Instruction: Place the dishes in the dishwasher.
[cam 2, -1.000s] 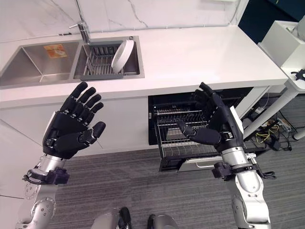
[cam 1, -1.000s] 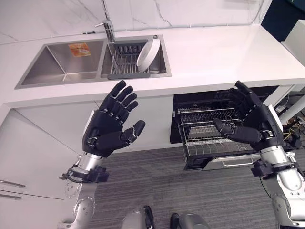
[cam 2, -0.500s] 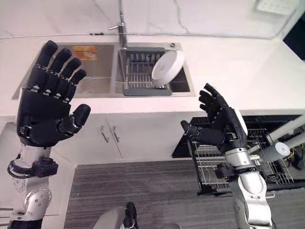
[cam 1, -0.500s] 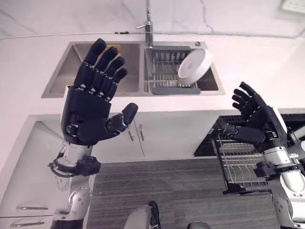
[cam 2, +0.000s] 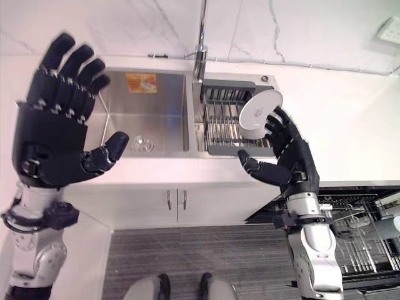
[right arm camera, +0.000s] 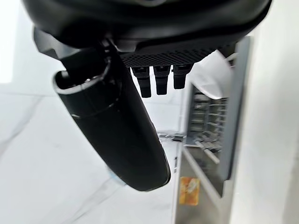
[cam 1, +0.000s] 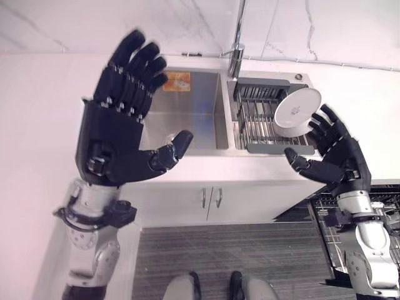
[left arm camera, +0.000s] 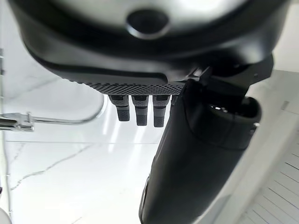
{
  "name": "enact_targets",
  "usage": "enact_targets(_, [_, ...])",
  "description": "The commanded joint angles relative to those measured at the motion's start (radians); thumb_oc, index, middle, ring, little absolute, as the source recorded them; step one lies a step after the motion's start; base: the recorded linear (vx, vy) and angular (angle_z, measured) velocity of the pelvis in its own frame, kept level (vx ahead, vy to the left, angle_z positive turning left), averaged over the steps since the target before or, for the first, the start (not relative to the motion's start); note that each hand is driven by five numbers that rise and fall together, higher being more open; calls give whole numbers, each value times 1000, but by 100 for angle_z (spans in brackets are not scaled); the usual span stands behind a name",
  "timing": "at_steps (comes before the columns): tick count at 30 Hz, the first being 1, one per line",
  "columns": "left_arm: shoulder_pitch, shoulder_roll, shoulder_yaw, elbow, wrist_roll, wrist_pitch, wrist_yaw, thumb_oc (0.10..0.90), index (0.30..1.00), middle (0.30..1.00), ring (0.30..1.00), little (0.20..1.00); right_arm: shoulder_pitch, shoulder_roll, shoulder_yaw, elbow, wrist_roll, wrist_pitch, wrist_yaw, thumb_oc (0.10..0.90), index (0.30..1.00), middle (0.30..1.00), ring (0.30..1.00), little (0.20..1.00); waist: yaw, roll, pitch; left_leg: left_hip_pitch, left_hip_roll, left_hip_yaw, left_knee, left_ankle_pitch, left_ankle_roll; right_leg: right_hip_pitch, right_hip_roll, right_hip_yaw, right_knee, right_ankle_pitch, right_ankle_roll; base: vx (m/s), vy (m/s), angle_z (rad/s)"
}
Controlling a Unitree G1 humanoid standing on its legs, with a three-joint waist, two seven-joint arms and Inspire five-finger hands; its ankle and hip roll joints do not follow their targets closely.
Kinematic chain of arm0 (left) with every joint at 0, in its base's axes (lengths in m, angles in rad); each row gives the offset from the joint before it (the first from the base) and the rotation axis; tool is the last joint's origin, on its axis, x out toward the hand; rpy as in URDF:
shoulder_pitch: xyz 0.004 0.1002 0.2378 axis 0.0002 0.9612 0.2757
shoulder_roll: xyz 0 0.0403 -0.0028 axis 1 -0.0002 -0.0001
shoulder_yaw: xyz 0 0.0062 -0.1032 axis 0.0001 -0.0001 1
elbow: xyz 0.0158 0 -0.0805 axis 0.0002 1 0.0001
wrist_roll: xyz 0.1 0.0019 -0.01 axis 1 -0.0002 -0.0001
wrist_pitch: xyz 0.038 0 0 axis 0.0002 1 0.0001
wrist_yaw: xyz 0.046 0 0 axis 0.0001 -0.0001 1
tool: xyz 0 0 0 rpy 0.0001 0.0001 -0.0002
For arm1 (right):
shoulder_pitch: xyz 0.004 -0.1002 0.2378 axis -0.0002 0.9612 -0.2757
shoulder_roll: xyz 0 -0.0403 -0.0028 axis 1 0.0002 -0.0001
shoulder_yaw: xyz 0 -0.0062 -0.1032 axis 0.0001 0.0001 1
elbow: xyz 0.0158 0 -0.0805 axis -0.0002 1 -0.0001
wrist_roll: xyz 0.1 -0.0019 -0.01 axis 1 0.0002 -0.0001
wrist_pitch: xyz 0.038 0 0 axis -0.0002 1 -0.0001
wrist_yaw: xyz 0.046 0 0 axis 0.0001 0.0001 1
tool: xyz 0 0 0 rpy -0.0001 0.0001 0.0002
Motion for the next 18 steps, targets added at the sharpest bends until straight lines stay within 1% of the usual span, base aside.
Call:
enact_targets(1, [-31, 41, 22, -145, 31, -80, -7, 800, 900, 900, 900, 900, -85, -26, -30, -124, 32, -116, -20, 800, 900, 900, 900, 900, -20, -44, -53, 13, -16, 4, -24, -50, -24, 130, 2, 8, -171, 20, 73, 120, -427, -25])
enact_targets(3, [-18, 30, 2, -150, 23, -68, -2, 800, 900, 900, 900, 900, -95, -32, -31, -116, 54, -102, -36, 800, 900, 900, 900, 900, -22, -49, -63, 28, -11, 14, -24, -55, -30, 136, 7, 14, -171, 6, 63, 140, -419, 1])
enact_targets(7, [-12, 27, -9, -155, 15, -57, -8, 800, 900, 900, 900, 900, -101, -45, -32, -120, 49, -84, -65, 800, 900, 900, 900, 900, -28, -54, -68, 47, 0, 24, -24, -49, -45, 152, 16, 28, -171, -12, 43, 99, -270, 2])
enact_targets(12, [0, 25, -7, -158, 3, -50, -37, 800, 900, 900, 900, 900, -80, -48, -60, -134, 41, -83, -66, 800, 900, 900, 900, 900, -48, -58, -79, 68, 25, 35, -24, -45, -64, 159, 29, 35, -171, -27, 27, 67, -191, -9])
enact_targets(15, [8, 22, -2, -160, -5, -53, -47, 800, 900, 900, 900, 900, -77, -64, -78, -138, 44, -77, -52, 800, 900, 900, 900, 900, -46, -77, -86, 91, 3, 33, -24, -40, -71, 157, 18, 55, -171, -28, 21, 58, -111, 1])
enact_targets(16, [14, 18, -1, -162, -12, -52, -54, 800, 900, 900, 900, 900, -73, -74, -86, -135, 47, -68, -37, 800, 900, 900, 900, 900, -40, -93, -86, 99, -10, 35, 7, -10, -79, 161, 8, 64, -171, -29, 16, 55, -82, -11])
enact_targets(17, [18, 16, 0, -163, -13, -51, -57, 800, 900, 900, 900, 900, -69, -76, -90, -134, 47, -66, -26, 800, 900, 900, 900, 900, -38, -95, -83, 88, -11, 32, 39, -9, -81, 163, 8, 65, -171, -28, 14, 52, -50, -1])
enact_targets(18, [24, 11, 4, -165, -18, -47, -66, 800, 900, 900, 900, 900, -63, -82, -96, -138, 58, -63, -6, 800, 900, 900, 900, 900, -32, -97, -80, 72, -34, 9, 60, -28, -72, 166, 10, 70, -171, -23, 15, 32, 22, -7])
